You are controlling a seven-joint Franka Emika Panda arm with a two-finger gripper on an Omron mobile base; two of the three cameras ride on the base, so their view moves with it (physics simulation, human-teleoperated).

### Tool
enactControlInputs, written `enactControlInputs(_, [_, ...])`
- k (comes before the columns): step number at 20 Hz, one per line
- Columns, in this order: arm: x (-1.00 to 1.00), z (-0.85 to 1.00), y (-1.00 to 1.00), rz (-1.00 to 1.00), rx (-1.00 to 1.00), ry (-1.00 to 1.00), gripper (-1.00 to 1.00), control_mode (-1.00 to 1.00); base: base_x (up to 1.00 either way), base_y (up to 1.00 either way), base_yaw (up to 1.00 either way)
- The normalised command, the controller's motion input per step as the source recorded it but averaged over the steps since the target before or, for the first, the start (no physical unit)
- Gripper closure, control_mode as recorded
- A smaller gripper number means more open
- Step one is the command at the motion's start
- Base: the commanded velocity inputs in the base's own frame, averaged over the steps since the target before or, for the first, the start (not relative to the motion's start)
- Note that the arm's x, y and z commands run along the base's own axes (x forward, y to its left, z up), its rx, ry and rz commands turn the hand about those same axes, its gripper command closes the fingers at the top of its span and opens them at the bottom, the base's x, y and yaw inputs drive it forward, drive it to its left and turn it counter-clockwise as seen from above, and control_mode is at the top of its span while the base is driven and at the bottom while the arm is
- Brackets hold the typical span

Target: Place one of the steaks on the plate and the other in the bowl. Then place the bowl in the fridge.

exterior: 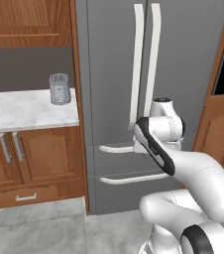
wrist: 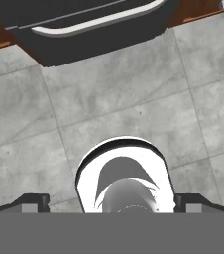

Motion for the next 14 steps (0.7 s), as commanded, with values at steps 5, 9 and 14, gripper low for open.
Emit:
enactControlInputs(5, [0.0,0.0,0.0,0.0,0.0,0.0,-1.0,1.0,0.18,-0.3,-0.1])
enactControlInputs(9, [0.0,0.0,0.0,0.0,0.0,0.0,-1.0,1.0,0.42,-0.36,-0.32])
enactControlInputs(14, [0.0,0.0,0.0,0.0,0.0,0.0,-1.0,1.0,0.26,0.28,-0.16])
